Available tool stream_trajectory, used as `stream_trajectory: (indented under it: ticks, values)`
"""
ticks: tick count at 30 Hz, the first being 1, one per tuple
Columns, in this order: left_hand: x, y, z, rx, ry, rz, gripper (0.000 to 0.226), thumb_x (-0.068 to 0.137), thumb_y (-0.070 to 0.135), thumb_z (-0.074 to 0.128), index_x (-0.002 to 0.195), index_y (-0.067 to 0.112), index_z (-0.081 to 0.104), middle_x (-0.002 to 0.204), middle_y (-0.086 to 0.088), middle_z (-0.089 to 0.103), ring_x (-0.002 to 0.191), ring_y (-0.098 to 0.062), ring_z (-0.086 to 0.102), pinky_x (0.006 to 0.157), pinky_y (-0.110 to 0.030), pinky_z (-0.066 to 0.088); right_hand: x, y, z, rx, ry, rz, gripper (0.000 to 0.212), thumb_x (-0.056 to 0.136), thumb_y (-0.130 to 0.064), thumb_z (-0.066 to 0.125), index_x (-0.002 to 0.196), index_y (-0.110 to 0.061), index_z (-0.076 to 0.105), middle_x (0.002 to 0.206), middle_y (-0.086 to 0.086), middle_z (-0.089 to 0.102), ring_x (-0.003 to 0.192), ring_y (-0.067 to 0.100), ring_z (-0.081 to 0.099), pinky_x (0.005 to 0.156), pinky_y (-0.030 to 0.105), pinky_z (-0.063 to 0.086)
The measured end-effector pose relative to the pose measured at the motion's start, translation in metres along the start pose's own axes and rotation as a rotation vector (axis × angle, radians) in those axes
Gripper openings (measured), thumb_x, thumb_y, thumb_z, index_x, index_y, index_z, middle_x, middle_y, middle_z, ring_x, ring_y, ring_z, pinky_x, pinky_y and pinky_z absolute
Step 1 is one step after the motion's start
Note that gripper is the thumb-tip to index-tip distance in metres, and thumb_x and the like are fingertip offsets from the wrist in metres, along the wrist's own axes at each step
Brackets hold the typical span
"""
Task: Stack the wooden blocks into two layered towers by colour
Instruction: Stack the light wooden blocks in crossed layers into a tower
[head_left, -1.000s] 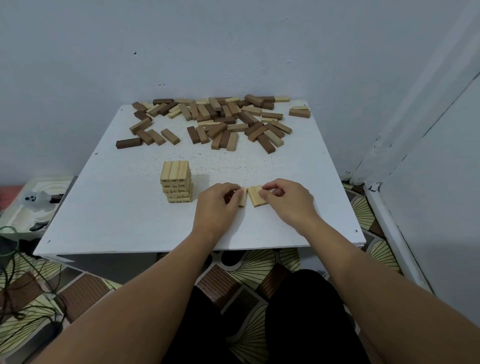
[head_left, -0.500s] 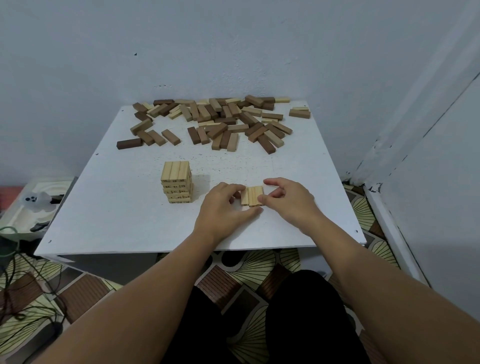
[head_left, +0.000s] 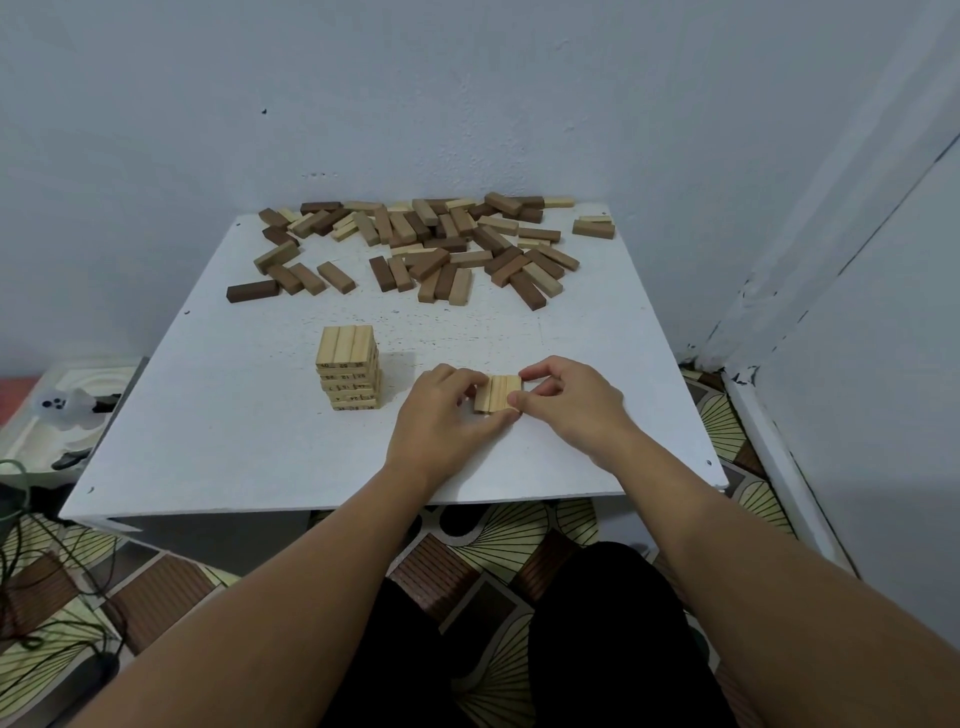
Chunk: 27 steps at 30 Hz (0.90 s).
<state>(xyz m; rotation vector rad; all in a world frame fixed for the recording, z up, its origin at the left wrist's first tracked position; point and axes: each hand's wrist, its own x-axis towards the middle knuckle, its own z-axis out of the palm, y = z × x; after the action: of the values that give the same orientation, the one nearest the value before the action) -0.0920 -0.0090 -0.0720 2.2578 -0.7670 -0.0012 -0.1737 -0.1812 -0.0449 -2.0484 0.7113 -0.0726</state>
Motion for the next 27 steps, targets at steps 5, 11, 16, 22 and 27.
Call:
stream_trajectory:
  ticks: [5, 11, 16, 22, 27]
  values:
    - [-0.0002, -0.0009, -0.0045, -0.049, -0.023, -0.021, 0.053, 0.085, 0.052, 0.078, 0.130, 0.026, 0.068, 0.118, 0.013, 0.067, 0.102, -0.009, 0.053, 0.090, -0.032, 0.049, -0.0024, 0.0017, 0.0024, 0.018, 0.048, -0.021, 0.031, 0.083, -0.052, 0.081, 0.103, -0.034, 0.065, 0.082, -0.013, 0.070, 0.089, 0.003, 0.064, 0.105, 0.048, 0.044]
    - [-0.0003, 0.0013, -0.0032, -0.061, -0.046, -0.062, 0.062, 0.079, 0.064, 0.078, 0.130, 0.032, 0.063, 0.115, 0.020, 0.061, 0.106, -0.006, 0.050, 0.087, -0.028, 0.046, -0.0039, 0.0017, 0.0031, 0.004, 0.058, -0.034, 0.034, 0.079, -0.054, 0.083, 0.098, -0.033, 0.065, 0.079, -0.013, 0.070, 0.083, 0.002, 0.063, 0.104, 0.046, 0.044]
    - [0.0002, 0.0005, -0.0040, -0.093, -0.054, -0.070, 0.059, 0.080, 0.042, 0.077, 0.135, 0.033, 0.058, 0.121, 0.020, 0.063, 0.113, -0.010, 0.048, 0.090, -0.028, 0.045, -0.0032, 0.0036, 0.0043, -0.030, 0.071, -0.064, 0.032, 0.084, -0.055, 0.078, 0.103, -0.034, 0.065, 0.081, -0.012, 0.068, 0.085, 0.003, 0.063, 0.107, 0.044, 0.040]
    - [0.0001, -0.0002, -0.0081, -0.149, -0.078, -0.086, 0.072, 0.078, 0.031, 0.077, 0.145, 0.035, 0.053, 0.119, 0.030, 0.052, 0.127, -0.012, 0.046, 0.105, -0.036, 0.045, -0.0027, 0.0056, 0.0022, -0.081, 0.036, -0.104, 0.037, 0.092, -0.051, 0.071, 0.125, -0.036, 0.067, 0.094, -0.012, 0.066, 0.089, 0.005, 0.061, 0.111, 0.044, 0.037]
    - [0.0004, -0.0061, -0.0083, -0.150, -0.021, -0.116, 0.076, 0.075, 0.037, 0.080, 0.145, 0.031, 0.051, 0.125, 0.013, 0.057, 0.123, -0.015, 0.046, 0.102, -0.037, 0.046, -0.0032, 0.0055, 0.0013, -0.124, 0.022, -0.118, 0.042, 0.093, -0.046, 0.072, 0.133, -0.037, 0.067, 0.102, -0.011, 0.063, 0.094, 0.006, 0.058, 0.112, 0.044, 0.037]
